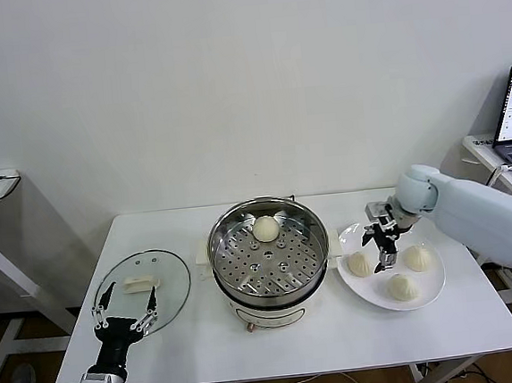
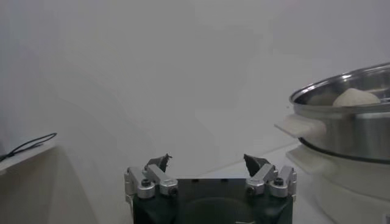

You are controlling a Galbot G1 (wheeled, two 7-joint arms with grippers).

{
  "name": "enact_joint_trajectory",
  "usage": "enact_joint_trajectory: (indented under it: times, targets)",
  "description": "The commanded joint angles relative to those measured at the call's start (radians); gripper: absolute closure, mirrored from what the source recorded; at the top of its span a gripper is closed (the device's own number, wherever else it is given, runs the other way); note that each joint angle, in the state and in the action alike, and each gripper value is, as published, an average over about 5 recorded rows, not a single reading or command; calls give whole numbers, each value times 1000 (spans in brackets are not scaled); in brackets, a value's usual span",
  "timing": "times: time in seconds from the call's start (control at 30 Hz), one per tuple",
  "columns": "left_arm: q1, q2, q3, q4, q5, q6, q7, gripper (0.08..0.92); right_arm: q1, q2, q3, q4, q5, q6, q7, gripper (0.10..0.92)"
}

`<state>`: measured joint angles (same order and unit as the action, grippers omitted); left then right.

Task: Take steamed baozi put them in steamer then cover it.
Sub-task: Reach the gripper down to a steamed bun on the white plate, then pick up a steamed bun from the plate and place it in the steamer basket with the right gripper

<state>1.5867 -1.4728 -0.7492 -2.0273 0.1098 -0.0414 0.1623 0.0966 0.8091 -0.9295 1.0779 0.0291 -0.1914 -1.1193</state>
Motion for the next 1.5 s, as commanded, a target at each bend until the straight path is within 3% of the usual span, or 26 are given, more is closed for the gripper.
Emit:
enact_joint_trajectory:
  times: [0.03, 0.63, 1.13, 1.5]
  targets:
    - [0, 0, 0, 3, 1, 0, 1, 177, -55, 41, 38, -43, -40, -12, 22, 203]
    - [1, -3, -2, 7, 1, -4, 1, 177, -68, 63, 61, -65, -84, 9, 23, 207]
    - [0, -6, 1, 3, 1, -3, -3, 177, -67, 65, 77, -65, -103, 21, 5, 309]
    - [0, -9, 4, 0, 1, -3, -4, 177, -42, 36, 64, -32, -82, 19, -8, 313]
